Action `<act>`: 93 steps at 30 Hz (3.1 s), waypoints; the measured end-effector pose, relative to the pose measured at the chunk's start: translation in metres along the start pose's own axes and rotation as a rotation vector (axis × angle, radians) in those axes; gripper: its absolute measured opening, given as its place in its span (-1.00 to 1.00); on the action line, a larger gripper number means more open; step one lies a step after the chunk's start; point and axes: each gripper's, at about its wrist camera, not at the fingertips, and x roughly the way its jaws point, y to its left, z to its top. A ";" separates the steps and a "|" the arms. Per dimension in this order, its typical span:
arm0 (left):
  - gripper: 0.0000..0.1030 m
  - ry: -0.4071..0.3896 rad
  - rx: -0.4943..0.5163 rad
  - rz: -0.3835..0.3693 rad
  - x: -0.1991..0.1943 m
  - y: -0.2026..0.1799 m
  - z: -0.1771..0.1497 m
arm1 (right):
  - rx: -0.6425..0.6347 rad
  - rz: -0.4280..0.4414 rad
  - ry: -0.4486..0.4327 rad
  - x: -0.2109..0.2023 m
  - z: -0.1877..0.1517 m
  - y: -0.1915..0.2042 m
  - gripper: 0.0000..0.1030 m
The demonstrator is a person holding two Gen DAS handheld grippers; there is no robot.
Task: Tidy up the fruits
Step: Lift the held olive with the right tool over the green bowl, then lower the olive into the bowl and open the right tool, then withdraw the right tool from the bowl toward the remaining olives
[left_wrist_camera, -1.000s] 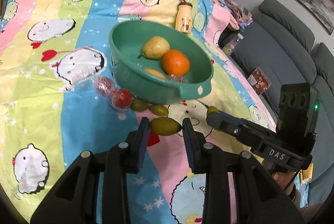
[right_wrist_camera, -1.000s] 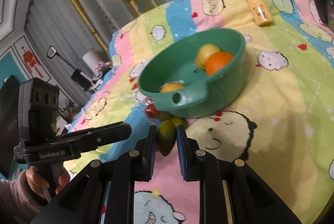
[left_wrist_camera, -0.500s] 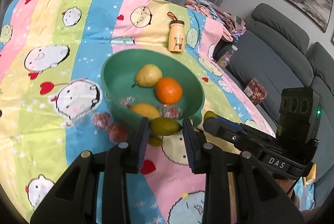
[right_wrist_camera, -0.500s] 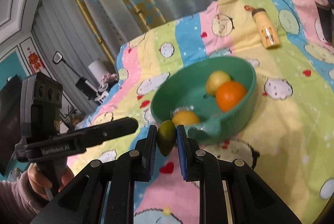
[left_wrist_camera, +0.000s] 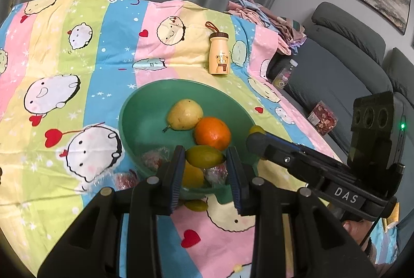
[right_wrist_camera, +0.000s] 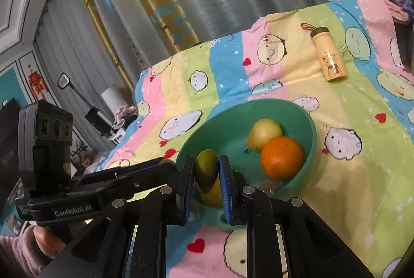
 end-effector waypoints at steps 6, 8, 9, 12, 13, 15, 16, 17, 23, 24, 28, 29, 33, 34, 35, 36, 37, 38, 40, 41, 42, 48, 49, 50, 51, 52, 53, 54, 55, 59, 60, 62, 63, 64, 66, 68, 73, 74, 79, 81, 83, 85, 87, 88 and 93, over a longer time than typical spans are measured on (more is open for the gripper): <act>-0.38 0.020 0.015 0.007 0.012 0.001 0.008 | 0.003 -0.016 0.011 0.011 0.011 -0.004 -0.59; -0.38 0.034 0.022 0.015 0.018 0.003 0.011 | -0.001 -0.030 0.019 0.016 0.013 -0.005 -0.59; -0.38 0.039 0.025 0.020 0.020 0.003 0.013 | -0.006 -0.040 0.023 0.019 0.014 -0.004 -0.59; -0.37 0.048 0.035 0.029 0.026 0.005 0.016 | -0.025 -0.063 0.042 0.027 0.010 -0.004 -0.59; -0.38 0.052 0.038 0.033 0.029 0.006 0.016 | -0.029 -0.071 0.055 0.030 0.008 -0.005 -0.59; -0.38 0.062 0.041 0.036 0.033 0.007 0.017 | -0.037 -0.087 0.070 0.033 0.006 -0.006 -0.59; -0.37 0.068 0.044 0.039 0.035 0.007 0.016 | -0.040 -0.092 0.072 0.033 0.005 -0.006 -0.59; -0.38 0.073 0.046 0.041 0.037 0.007 0.015 | -0.040 -0.094 0.073 0.034 0.005 -0.006 -0.59; -0.37 0.095 0.048 0.053 0.046 0.009 0.013 | -0.042 -0.117 0.081 0.036 0.005 -0.009 -0.59; -0.37 0.099 0.048 0.056 0.047 0.009 0.013 | -0.042 -0.119 0.082 0.036 0.005 -0.009 -0.59; -0.37 0.105 0.048 0.068 0.051 0.009 0.012 | -0.046 -0.126 0.088 0.037 0.005 -0.010 -0.59; -0.37 0.105 0.047 0.070 0.051 0.009 0.012 | -0.042 -0.130 0.087 0.037 0.004 -0.011 -0.59; -0.36 0.099 0.047 0.082 0.050 0.009 0.012 | -0.032 -0.135 0.081 0.036 0.004 -0.013 -0.59; -0.36 0.100 0.043 0.076 0.050 0.010 0.012 | -0.026 -0.139 0.078 0.036 0.004 -0.013 -0.59; -0.37 0.099 0.040 0.076 0.050 0.010 0.012 | -0.017 -0.133 0.078 0.036 0.004 -0.015 -0.59; -0.37 0.096 0.040 0.082 0.050 0.011 0.012 | -0.012 -0.130 0.077 0.036 0.004 -0.016 -0.59; -0.36 0.098 0.038 0.087 0.050 0.012 0.013 | -0.008 -0.132 0.074 0.035 0.005 -0.017 -0.58; -0.35 0.096 0.032 0.086 0.049 0.013 0.013 | 0.001 -0.135 0.071 0.035 0.005 -0.018 -0.56; -0.27 0.088 0.025 0.092 0.048 0.015 0.014 | 0.011 -0.132 0.065 0.033 0.006 -0.019 -0.48; -0.15 0.085 0.019 0.093 0.047 0.016 0.014 | 0.018 -0.132 0.058 0.032 0.006 -0.020 -0.45; -0.11 0.082 0.014 0.093 0.046 0.017 0.014 | 0.026 -0.134 0.052 0.030 0.007 -0.022 -0.34; 0.11 0.045 -0.018 0.107 0.031 0.024 0.018 | 0.062 -0.133 0.011 0.019 0.010 -0.028 -0.13; 0.22 0.031 -0.032 0.113 0.026 0.028 0.019 | 0.070 -0.129 0.004 0.017 0.010 -0.029 -0.12; 0.30 0.024 -0.040 0.117 0.022 0.029 0.019 | 0.084 -0.122 -0.005 0.015 0.011 -0.031 -0.11; 0.32 0.014 -0.052 0.121 0.017 0.032 0.019 | 0.091 -0.118 -0.011 0.013 0.012 -0.033 -0.09; 0.37 0.007 -0.063 0.127 0.012 0.036 0.019 | 0.098 -0.116 -0.017 0.010 0.012 -0.034 -0.06; 0.40 -0.001 -0.077 0.138 0.006 0.041 0.018 | 0.103 -0.118 -0.026 0.007 0.013 -0.035 -0.05; 0.42 -0.004 -0.086 0.145 0.002 0.043 0.016 | 0.106 -0.120 -0.030 0.006 0.013 -0.036 -0.02; 0.44 -0.005 -0.101 0.153 -0.002 0.048 0.014 | 0.109 -0.121 -0.035 0.004 0.014 -0.037 0.00; 0.48 0.005 -0.146 0.172 -0.013 0.059 0.003 | 0.124 -0.103 -0.050 -0.004 0.014 -0.040 0.01; 0.48 0.010 -0.161 0.176 -0.016 0.062 -0.002 | 0.123 -0.102 -0.052 -0.006 0.014 -0.039 0.01; 0.49 0.017 -0.179 0.182 -0.019 0.066 -0.009 | 0.118 -0.097 -0.051 -0.009 0.014 -0.038 0.01; 0.49 0.025 -0.188 0.182 -0.020 0.067 -0.013 | 0.113 -0.097 -0.050 -0.010 0.014 -0.037 0.01; 0.49 0.035 -0.199 0.185 -0.022 0.069 -0.018 | 0.106 -0.095 -0.049 -0.012 0.013 -0.036 0.01; 0.49 0.044 -0.209 0.188 -0.025 0.070 -0.024 | 0.092 -0.088 -0.044 -0.015 0.012 -0.033 0.01; 0.49 0.057 -0.219 0.190 -0.028 0.072 -0.032 | 0.087 -0.074 -0.045 -0.018 0.012 -0.032 0.01; 0.49 0.078 -0.233 0.190 -0.034 0.075 -0.047 | 0.091 -0.006 -0.047 -0.028 -0.002 -0.027 0.01; 0.49 0.082 -0.241 0.187 -0.035 0.076 -0.051 | 0.089 0.007 -0.038 -0.029 -0.007 -0.026 0.01; 0.49 0.102 -0.262 0.166 -0.039 0.077 -0.063 | 0.079 0.039 0.034 -0.026 -0.031 -0.020 0.01; 0.49 0.108 -0.257 0.149 -0.040 0.074 -0.067 | 0.076 0.051 0.071 -0.022 -0.040 -0.018 0.01; 0.49 0.116 -0.246 0.120 -0.039 0.070 -0.073 | 0.064 0.059 0.106 -0.017 -0.047 -0.015 0.01; 0.49 0.130 -0.241 0.087 -0.037 0.066 -0.078 | 0.035 0.052 0.142 -0.011 -0.052 -0.009 0.01; 0.49 0.143 -0.235 0.068 -0.035 0.063 -0.081 | 0.003 0.030 0.179 -0.004 -0.057 -0.004 0.01; 0.49 0.149 -0.231 0.063 -0.033 0.061 -0.083 | -0.018 0.013 0.200 0.001 -0.059 -0.001 0.01; 0.49 0.156 -0.219 0.033 -0.031 0.059 -0.084 | -0.085 -0.068 0.288 0.026 -0.071 0.001 0.01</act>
